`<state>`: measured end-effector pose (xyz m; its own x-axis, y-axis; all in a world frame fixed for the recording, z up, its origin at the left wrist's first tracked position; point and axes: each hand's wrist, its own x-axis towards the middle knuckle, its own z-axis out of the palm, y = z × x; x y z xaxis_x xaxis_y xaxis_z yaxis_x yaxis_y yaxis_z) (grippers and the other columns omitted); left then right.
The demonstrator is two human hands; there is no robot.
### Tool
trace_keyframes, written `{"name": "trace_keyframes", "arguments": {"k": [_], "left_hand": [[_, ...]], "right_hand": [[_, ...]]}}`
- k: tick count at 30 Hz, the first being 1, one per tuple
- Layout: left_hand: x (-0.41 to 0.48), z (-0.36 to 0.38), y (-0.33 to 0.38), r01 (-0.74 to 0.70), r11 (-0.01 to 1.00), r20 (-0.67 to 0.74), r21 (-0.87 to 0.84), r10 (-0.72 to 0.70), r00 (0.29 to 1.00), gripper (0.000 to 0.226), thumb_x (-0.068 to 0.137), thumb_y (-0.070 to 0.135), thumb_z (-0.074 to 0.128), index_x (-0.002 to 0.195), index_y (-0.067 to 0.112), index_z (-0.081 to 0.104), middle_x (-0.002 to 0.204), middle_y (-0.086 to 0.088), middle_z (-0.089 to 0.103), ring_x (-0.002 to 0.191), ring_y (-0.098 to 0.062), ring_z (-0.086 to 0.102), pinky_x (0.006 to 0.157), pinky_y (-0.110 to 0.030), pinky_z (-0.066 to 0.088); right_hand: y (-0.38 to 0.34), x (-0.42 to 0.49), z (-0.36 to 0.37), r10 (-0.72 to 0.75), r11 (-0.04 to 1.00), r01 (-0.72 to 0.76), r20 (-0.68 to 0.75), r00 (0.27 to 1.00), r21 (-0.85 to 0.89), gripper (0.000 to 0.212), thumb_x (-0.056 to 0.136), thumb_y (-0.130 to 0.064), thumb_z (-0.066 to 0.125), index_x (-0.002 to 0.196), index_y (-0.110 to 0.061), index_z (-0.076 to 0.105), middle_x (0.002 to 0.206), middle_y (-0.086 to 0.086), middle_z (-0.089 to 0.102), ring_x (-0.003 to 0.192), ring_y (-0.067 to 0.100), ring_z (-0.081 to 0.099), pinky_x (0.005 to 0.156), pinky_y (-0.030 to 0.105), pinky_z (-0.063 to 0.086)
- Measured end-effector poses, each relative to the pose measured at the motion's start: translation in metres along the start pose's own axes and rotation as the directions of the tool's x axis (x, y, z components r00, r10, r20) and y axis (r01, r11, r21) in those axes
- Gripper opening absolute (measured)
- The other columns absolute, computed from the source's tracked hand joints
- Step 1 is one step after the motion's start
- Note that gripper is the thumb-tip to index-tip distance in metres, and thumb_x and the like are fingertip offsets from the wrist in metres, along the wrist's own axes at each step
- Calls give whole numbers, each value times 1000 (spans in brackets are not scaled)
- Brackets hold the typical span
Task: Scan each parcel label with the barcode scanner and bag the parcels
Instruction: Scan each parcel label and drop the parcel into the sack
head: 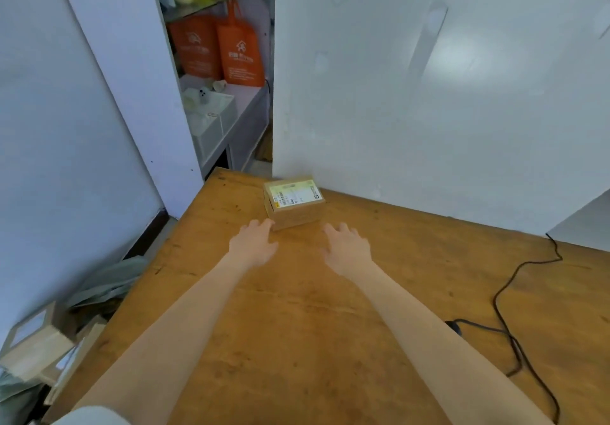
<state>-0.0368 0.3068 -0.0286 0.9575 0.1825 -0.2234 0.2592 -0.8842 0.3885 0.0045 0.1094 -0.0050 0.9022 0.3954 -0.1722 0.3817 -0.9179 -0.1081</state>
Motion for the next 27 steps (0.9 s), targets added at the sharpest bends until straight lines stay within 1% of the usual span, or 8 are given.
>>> {"name": "trace_keyframes", "arguments": {"k": [3,9,13,17,19,23,25,27], "left_hand": [[25,5,-1,14,995,-22,96,-12,1000,59,95,35,49,148,25,25,141,-11,40,126,-32,42,98,-47,43],[60,21,-8,29,994,-21,103,-27,999,69,94,31,50,152,24,13,140,-12,38,122,-32,46,92,-44,47],[77,29,-15,0,987,-5,158,1,1000,72,95,31,48,153,26,6,144,-12,36,123,-32,45,91,-42,47],[83,32,-16,-22,999,6,36,22,1000,74,95,30,50,154,22,6,150,-10,33,127,-31,44,96,-43,46],[81,34,-12,-26,999,5,-45,27,1000,75,95,29,51,154,19,6,152,-9,32,125,-30,46,96,-42,48],[72,39,-5,-8,982,-43,-188,0,999,77,94,26,54,153,17,7,145,-10,45,114,-27,57,88,-40,52],[64,44,0,25,951,-81,-308,-53,995,80,93,25,55,154,17,4,130,-7,58,100,-23,63,80,-39,55],[55,50,6,98,907,-84,-409,-144,986,80,92,26,56,154,14,6,117,-5,64,84,-18,65,70,-35,56]], "right_hand": [[5,34,3,25,1000,-25,34,999,0,50,93,-27,50,140,-24,33,128,11,48,113,33,50,82,42,44],[12,92,13,66,996,-69,67,996,49,63,91,-24,51,147,-27,22,133,12,45,118,33,48,88,45,47],[16,123,22,44,994,-51,76,996,95,69,90,-23,51,149,-29,16,144,10,36,124,33,43,93,47,47],[19,142,27,-4,979,-28,154,988,201,76,89,-23,55,152,-28,13,156,7,23,137,34,32,106,49,39],[20,143,30,-22,959,-20,145,989,282,74,88,-25,57,151,-25,19,156,8,24,137,32,33,106,46,40],[22,125,38,9,918,-40,80,997,395,63,90,-28,58,146,-25,30,147,9,34,118,28,52,98,42,47],[26,109,43,34,895,-52,49,998,442,60,90,-26,59,144,-25,31,141,8,38,104,24,58,87,34,51],[31,91,47,45,886,-55,34,998,460,59,90,-25,60,143,-25,33,135,7,41,88,19,60,73,25,48]]}}
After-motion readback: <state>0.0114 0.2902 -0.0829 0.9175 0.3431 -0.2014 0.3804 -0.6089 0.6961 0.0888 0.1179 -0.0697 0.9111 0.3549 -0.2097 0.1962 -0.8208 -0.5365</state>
